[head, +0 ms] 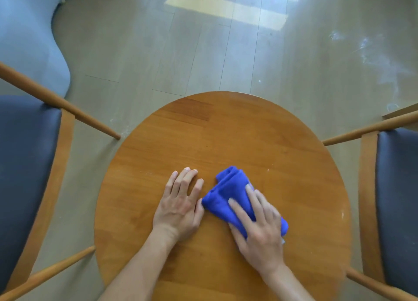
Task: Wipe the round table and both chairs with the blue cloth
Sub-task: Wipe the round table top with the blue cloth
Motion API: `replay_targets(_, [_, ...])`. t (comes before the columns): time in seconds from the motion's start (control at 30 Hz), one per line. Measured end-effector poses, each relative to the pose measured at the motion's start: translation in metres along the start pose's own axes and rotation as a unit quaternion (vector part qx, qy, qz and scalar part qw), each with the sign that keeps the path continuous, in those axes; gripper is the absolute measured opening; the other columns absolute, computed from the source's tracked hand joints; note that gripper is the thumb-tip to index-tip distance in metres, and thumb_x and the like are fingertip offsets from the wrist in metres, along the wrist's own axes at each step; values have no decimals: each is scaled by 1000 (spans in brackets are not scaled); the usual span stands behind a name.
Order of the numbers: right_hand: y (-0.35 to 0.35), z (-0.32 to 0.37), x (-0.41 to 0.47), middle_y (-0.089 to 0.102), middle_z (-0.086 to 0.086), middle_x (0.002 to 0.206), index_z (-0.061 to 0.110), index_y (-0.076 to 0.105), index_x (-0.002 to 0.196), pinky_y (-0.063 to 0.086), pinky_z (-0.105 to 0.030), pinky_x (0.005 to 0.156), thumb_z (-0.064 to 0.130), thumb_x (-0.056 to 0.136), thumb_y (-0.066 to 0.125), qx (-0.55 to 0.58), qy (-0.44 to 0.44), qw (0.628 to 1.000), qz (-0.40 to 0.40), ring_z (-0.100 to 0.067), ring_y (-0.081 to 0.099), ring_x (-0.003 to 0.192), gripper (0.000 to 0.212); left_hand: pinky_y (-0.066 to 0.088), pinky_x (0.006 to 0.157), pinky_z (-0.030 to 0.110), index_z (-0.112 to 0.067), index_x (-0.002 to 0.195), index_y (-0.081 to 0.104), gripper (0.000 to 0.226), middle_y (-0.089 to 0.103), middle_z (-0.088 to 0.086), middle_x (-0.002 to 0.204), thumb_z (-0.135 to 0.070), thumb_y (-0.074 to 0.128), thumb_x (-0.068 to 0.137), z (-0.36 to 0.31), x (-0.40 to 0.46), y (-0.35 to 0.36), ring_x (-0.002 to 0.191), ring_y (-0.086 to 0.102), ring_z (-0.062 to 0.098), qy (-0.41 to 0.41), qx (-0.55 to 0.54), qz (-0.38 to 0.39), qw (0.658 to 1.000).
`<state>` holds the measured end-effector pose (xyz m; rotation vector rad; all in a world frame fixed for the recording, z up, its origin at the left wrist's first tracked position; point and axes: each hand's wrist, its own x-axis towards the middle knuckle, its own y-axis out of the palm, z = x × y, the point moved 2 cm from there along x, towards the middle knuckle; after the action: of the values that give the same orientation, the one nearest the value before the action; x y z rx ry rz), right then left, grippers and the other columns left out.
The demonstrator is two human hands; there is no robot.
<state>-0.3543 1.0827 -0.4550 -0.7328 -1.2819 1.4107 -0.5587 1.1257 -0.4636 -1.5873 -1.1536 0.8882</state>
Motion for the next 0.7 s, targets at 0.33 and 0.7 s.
replay_targets(0.33, [-43,-87,-80,45,-28,140,8,61,127,47,-58,88,38,88,53,-89,300,947,-73,-47,51,120,51,19,117,51,-9,147,34,60,23,11,158,-34,33,92,1,0,6,147,18,26,6,23,20,1000])
replay_targets(0.7, [27,18,99,34,-16,153,28,54,136,34,-50,104,47,86,53,-17,252,965,-71,-35,35,139,53,13,119,49,-7,145,37,64,23,9,158,-38,30,89,3,0,14,144,23,27,-2,27,-23,999])
